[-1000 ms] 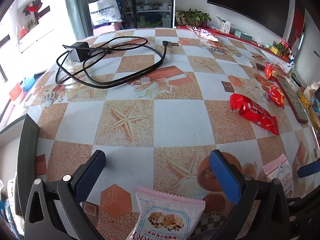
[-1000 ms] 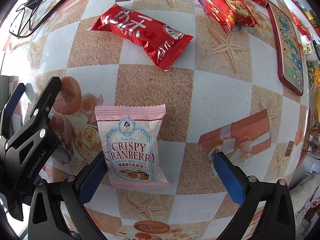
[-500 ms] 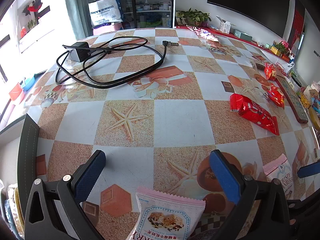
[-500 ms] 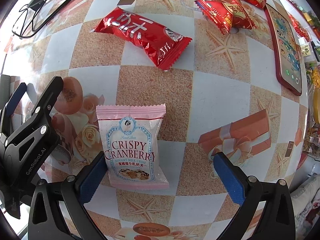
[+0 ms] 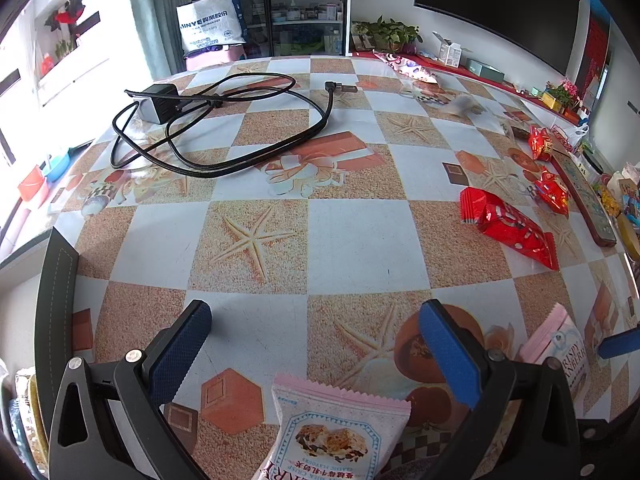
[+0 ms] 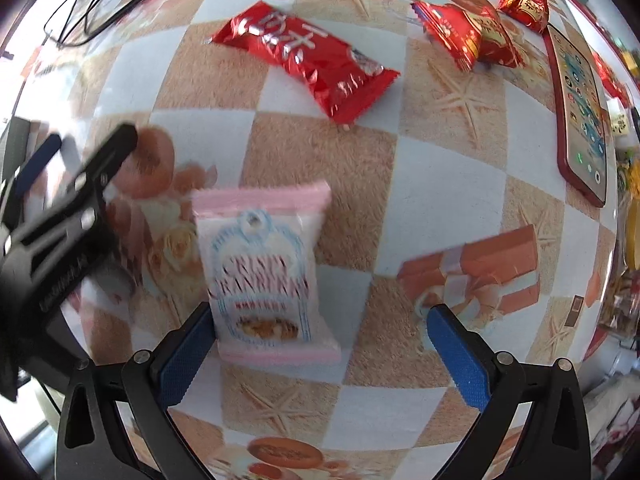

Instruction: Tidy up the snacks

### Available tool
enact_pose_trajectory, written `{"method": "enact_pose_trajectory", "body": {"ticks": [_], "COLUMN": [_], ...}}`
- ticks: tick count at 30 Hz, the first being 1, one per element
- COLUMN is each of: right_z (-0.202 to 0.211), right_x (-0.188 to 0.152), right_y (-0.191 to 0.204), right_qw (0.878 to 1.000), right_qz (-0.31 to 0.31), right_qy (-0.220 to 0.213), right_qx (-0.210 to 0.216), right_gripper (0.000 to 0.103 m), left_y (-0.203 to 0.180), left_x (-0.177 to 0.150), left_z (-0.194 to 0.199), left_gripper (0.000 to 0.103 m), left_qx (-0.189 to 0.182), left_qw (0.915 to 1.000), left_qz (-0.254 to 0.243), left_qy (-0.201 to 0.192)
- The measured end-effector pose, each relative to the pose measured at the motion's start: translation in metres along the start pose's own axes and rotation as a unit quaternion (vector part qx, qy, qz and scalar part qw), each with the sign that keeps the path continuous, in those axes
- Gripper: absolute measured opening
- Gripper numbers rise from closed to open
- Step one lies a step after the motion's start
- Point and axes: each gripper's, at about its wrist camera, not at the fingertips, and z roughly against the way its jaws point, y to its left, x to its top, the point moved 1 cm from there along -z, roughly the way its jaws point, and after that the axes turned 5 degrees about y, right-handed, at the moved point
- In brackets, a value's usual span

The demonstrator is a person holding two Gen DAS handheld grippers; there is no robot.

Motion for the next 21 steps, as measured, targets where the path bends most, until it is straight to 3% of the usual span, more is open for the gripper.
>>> {"method": "enact_pose_trajectory", "body": {"ticks": [8, 21], "right_z": [0.002, 0.002], "right_x": [-0.013, -0.014], "right_y": [0.002, 0.000], "right_qw": [0.999, 0.999], "right_qz": [0.013, 0.008], "right_qy": [-0.034, -0.046], "right_qx": [-0.002, -0.001], "right_gripper": [0.103, 0.103], "left_y": [0.000, 0.000], "left_x": [0.000, 0.000], "left_z": [-0.001, 0.000], "left_gripper": [0.103, 0.103], "left_qx": [0.000, 0.001], "left_qw": [1.0000, 1.0000], "left_qz": [0.000, 0.000], "left_qy": [0.000, 0.001]}}
